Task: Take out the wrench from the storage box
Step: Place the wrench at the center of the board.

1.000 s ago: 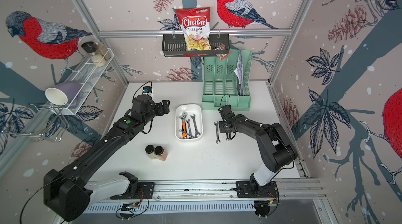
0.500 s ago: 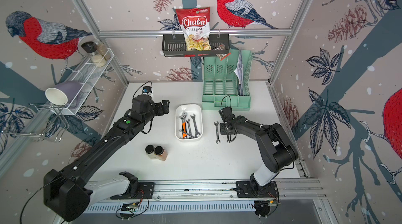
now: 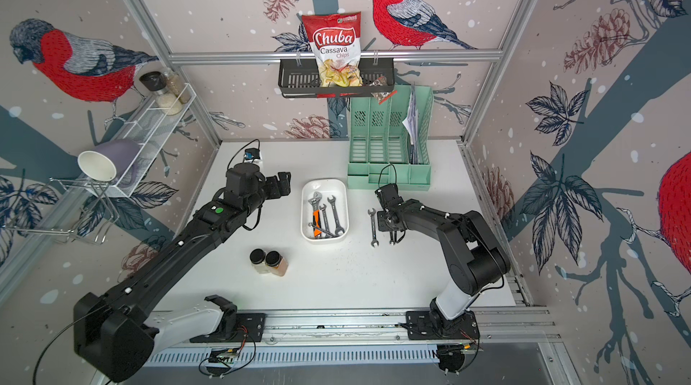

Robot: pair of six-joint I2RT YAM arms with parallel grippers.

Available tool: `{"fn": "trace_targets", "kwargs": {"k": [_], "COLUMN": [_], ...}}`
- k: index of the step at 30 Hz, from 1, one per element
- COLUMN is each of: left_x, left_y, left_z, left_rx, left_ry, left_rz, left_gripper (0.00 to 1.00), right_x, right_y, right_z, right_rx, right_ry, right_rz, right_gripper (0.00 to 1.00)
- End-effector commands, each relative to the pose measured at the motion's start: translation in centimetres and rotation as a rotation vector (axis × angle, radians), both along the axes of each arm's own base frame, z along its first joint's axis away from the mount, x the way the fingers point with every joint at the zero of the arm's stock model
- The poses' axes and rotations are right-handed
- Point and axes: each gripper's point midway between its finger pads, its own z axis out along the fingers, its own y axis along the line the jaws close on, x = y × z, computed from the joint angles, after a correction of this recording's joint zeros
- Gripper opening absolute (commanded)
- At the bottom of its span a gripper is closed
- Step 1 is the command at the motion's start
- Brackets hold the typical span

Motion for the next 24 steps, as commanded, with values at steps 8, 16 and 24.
{"fn": "trace_targets", "kwargs": {"k": [8,16,24], "left_x": [0.12,0.05,0.07], "left_y": [0.32,0.3,0.36], "left_z": [0.69,0.82,0.9], "left_rx": [0.009,0.01,0.009], "left_ry": [-0.031,-0.033,-0.039], "left_rz": [0.007,0.004,0.008], "left_gripper": [0.94,0.94,0.94], "right_x": [-0.63,-0.78,-0.42], "right_y": [-0.33,-0.35,0.01], "right_z": [-0.96,-1.41,-0.77], "right_rx": [-0.01,-0.018,-0.029], "right_ry": [0.045,0.054,0.043], "right_rz": [-0.023,-0.02,-0.008], "right_gripper": [0.18,0.23,0.3]}}
